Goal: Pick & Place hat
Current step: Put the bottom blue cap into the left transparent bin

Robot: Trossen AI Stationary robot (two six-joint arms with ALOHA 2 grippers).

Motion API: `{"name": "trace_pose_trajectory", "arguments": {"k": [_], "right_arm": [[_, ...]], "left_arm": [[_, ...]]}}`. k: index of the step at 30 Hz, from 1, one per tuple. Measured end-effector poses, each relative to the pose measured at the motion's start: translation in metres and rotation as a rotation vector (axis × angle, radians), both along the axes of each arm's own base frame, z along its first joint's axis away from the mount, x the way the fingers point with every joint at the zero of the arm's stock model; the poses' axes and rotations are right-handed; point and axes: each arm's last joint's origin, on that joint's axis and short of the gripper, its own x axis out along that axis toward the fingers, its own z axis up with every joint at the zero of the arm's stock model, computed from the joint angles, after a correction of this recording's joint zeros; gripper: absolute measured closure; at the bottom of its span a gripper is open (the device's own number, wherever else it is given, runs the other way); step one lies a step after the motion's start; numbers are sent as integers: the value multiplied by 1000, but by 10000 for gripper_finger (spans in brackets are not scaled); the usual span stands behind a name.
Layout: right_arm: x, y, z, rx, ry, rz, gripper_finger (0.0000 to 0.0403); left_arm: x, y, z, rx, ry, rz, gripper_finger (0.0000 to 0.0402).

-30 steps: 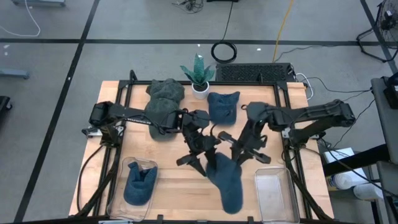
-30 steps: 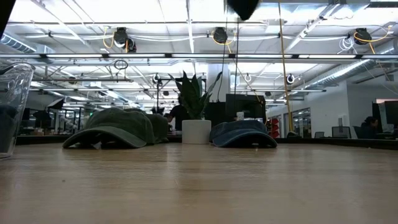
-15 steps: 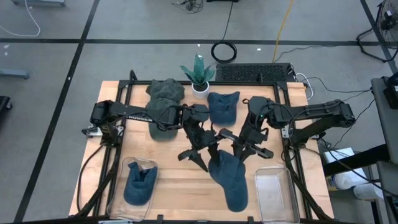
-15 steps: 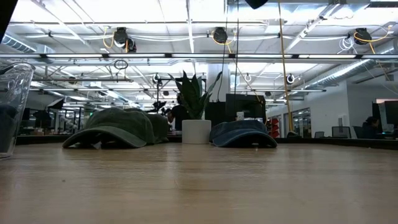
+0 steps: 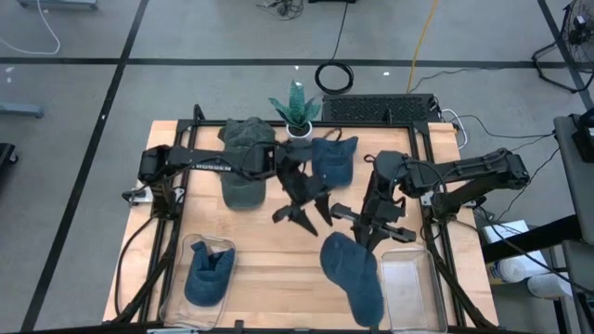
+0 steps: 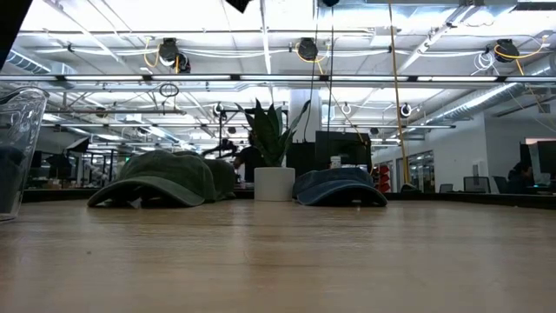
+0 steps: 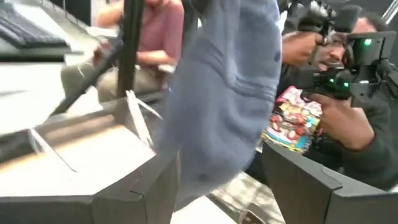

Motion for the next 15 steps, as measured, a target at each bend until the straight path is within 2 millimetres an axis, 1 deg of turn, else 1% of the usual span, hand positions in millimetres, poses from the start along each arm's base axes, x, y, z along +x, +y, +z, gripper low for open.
{"name": "trace_pose_trajectory", "arguments": {"k": [1,3,6,8,13,15], "right_arm": [[0,0,0,0,0,5,403],[2,-2,-1,-1,5,0,403],[4,-3,-4,0,29,-5,403],[4,-4,-4,0,30,-8,403],[4,-5,-2,-3,-9,-13,403],[4,-6,-1,0,-16,-14,403]], "left_arm": [[2,-1,1,-6,-22,-12,170],[5,-8,1,-35,-48,-70,170],[7,-18,-2,-72,-9,-126,170],[7,-18,-7,-77,36,-137,170],[13,-21,-19,-70,48,-150,170],[15,-21,-19,-72,28,-151,170]]}}
